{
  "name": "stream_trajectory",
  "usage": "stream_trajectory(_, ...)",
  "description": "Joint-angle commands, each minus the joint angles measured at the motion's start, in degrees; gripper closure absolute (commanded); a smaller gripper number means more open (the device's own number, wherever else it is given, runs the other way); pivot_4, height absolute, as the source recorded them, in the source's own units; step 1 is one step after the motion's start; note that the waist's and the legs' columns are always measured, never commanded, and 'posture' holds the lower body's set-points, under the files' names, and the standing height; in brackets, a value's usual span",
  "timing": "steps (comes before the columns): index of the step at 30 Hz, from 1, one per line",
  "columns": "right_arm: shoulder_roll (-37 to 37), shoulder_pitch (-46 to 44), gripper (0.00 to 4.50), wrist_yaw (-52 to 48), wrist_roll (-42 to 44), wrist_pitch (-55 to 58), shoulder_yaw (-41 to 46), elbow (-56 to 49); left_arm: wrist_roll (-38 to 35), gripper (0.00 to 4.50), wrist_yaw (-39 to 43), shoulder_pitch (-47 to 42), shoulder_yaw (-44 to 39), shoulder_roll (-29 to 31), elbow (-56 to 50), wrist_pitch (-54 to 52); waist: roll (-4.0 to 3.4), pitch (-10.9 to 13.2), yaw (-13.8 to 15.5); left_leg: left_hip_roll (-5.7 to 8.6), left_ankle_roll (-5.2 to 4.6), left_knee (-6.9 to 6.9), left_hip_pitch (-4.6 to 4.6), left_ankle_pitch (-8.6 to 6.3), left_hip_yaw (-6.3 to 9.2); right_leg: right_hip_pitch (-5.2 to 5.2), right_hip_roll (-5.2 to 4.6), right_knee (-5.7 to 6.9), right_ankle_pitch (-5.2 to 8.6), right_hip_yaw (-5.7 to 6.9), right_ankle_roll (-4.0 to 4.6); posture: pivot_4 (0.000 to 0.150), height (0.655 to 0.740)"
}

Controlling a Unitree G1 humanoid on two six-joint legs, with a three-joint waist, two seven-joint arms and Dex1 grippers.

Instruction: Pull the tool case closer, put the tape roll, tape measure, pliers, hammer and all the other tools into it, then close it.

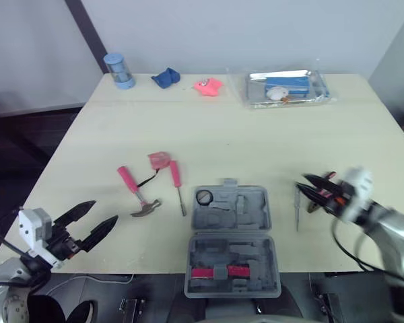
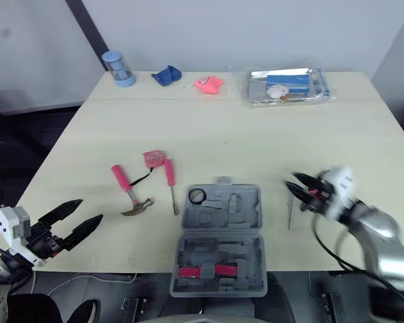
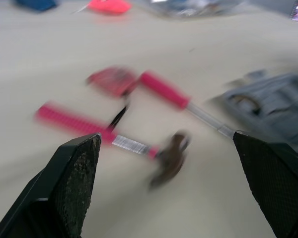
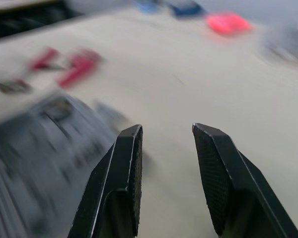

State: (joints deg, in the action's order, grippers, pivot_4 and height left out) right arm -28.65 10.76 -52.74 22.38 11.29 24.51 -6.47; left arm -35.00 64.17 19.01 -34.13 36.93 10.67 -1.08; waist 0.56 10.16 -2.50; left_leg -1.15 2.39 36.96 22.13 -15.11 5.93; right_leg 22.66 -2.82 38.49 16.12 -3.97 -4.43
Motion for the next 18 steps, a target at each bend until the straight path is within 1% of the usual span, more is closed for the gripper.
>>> stream_trajectory(1,-0.6,4.2,2.81,-0.7,2.2,-4.4,4.7,0.6,0.8,0.0,0.6,-0.1,-1.3,0.2,2.4,2.6,0.05,0.0,-0.1,0.0,0.0,0.0,-0.05,0.0,-0.07,0.0,0.0,0.01,0.0,-0.07,0.0,0.15,0.74)
stream_trajectory(3,-0.4,7.4,2.81,-1.1,2.9,-5.8,7.0,3.4,1.3,0.0,0.5,0.3,-1.2,0.3,3.4,2.6,0.1,0.0,-0.2,-0.08,0.0,-0.03,-0.2,0.0,-0.13,-0.09,0.06,0.04,0.0,-0.1,0.0,0.15,0.74)
stream_trajectory(6,-0.4,9.6,2.81,-1.3,4.0,-7.6,8.7,7.3,2.1,0.0,1.1,0.3,-1.0,0.3,6.2,3.3,0.12,0.0,-0.2,-0.12,0.0,-0.05,-0.39,0.0,-0.24,-0.22,0.07,0.05,0.01,-0.15,0.0,0.15,0.74)
stream_trajectory(7,-0.5,10.0,2.28,-1.6,4.5,-8.1,9.0,8.7,2.4,0.0,1.2,0.2,-0.9,0.4,6.9,3.5,0.13,0.0,-0.2,-0.12,0.0,-0.05,-0.39,0.0,-0.26,-0.22,0.07,0.04,0.01,-0.16,0.0,0.15,0.74)
stream_trajectory(8,-0.6,10.3,1.95,-1.8,4.7,-8.5,9.3,9.9,2.7,0.0,1.0,0.2,-0.8,0.5,7.3,3.6,0.14,0.0,-0.2,-0.12,0.0,-0.06,-0.37,0.0,-0.27,-0.21,0.07,0.03,0.01,-0.17,0.0,0.15,0.74)
stream_trajectory(12,-1.0,11.5,0.03,-3.0,5.6,-10.0,9.9,13.2,3.0,0.0,0.8,0.1,-0.8,0.5,8.0,3.6,0.15,0.0,0.0,-0.12,0.0,-0.08,-0.36,0.0,-0.26,-0.21,0.06,0.01,0.01,-0.19,0.0,0.15,0.74)
stream_trajectory(18,-1.7,11.4,0.03,-1.5,6.6,-9.0,9.3,10.7,3.2,0.0,0.4,-0.2,-0.6,0.0,7.6,3.7,0.16,0.0,0.0,-0.11,0.0,-0.08,-0.36,0.0,-0.27,-0.21,0.06,0.02,0.01,-0.2,0.0,0.15,0.74)
